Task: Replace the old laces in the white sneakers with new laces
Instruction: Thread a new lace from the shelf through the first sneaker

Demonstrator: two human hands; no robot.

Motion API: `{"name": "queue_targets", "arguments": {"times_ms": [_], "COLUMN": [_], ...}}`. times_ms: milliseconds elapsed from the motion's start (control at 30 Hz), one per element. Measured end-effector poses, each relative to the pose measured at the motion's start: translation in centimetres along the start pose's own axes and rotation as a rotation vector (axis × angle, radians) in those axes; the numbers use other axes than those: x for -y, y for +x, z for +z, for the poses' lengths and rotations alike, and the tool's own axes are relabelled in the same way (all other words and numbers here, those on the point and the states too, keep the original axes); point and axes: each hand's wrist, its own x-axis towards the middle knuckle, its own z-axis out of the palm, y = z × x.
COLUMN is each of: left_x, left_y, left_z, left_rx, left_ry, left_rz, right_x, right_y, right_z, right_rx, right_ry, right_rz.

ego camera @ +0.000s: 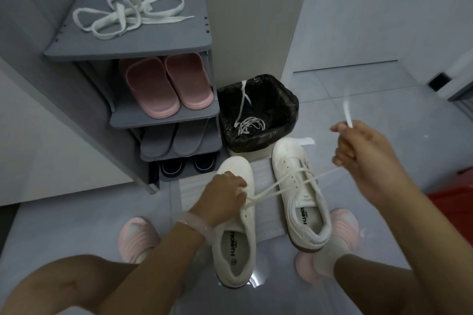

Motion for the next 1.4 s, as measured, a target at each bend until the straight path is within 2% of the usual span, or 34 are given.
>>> {"name": "queue_targets", "arguments": {"times_ms": [100, 167, 233, 300, 367, 467, 500, 567, 633, 700, 800, 867, 933, 1100, 1167, 1267, 1333, 1400], "left_x": [-0.9, -1.3, -1.6, -2.3, -3.3, -4.6, -4.9, -5.5, -5.8, -5.5, -3.7, -2.4, -1.6, -0.8, -0.6, -0.5, -0.6, -0.6], "left_y": [0.1, 0.2, 0.4, 0.5, 0.5, -0.1, -0.6, -1.9, -3.3, -4.3, -5.0, -5.2, -5.4, -5.7, -5.8, -5.8, -5.8, -5.6], "left_z": [1.3, 1.4, 1.6, 1.5, 0.5, -3.3, -4.9, -7.9, -9.7, -10.2, -9.9, -9.9, -9.9, -9.7, -9.4, -9.1, -9.1, -8.9], "left_rx": [-0.015, -0.038, -0.039, -0.033, -0.067, -0.116, -0.165, -0.214, -0.166, -0.082, 0.056, 0.177, 0.248, 0.255, 0.279, 0.311, 0.365, 0.376], "left_ry": [0.203, 0.317, 0.404, 0.334, -0.019, -0.674, -0.79, -0.91, -0.884, -0.763, -0.633, -0.532, -0.498, -0.568, -0.49, -0.389, -0.374, -0.457], "left_rz": [0.007, 0.019, 0.016, -0.019, -0.092, -0.169, -0.127, 0.037, 0.145, 0.146, 0.05, -0.009, -0.055, -0.081, -0.068, -0.065, -0.067, -0.068], "right_x": [-0.5, -1.1, -1.8, -2.7, -3.4, -3.5, -3.5, -3.2, -3.2, -2.9, -1.2, -0.7, -0.5, -1.6, -1.9, -2.5, -3.0, -3.1], "right_y": [0.7, 0.8, 0.7, 0.9, 1.0, 0.2, -0.4, -2.3, -3.5, -3.7, -3.0, -2.4, -2.5, -3.4, -3.6, -3.9, -4.1, -4.0], "right_z": [-2.0, -2.6, -2.6, -2.3, -1.4, 1.3, 2.4, 5.2, 7.6, 9.4, 10.9, 11.2, 11.6, 13.1, 13.5, 13.8, 14.1, 14.1], "right_rx": [-0.052, 0.042, 0.138, 0.16, 0.164, 0.231, 0.312, 0.539, 0.741, 0.827, 0.692, 0.633, 0.643, 0.629, 0.635, 0.648, 0.633, 0.595], "right_ry": [-0.552, -0.869, -1.085, -1.256, -1.357, -1.244, -1.09, -0.621, -0.22, 0.07, 0.35, 0.452, 0.414, 0.091, -0.019, -0.309, -0.359, -0.308], "right_rz": [0.039, 0.116, 0.188, 0.177, 0.092, -0.039, -0.015, 0.17, 0.257, 0.241, 0.285, 0.294, 0.318, 0.343, 0.314, 0.19, 0.142, 0.111]}}
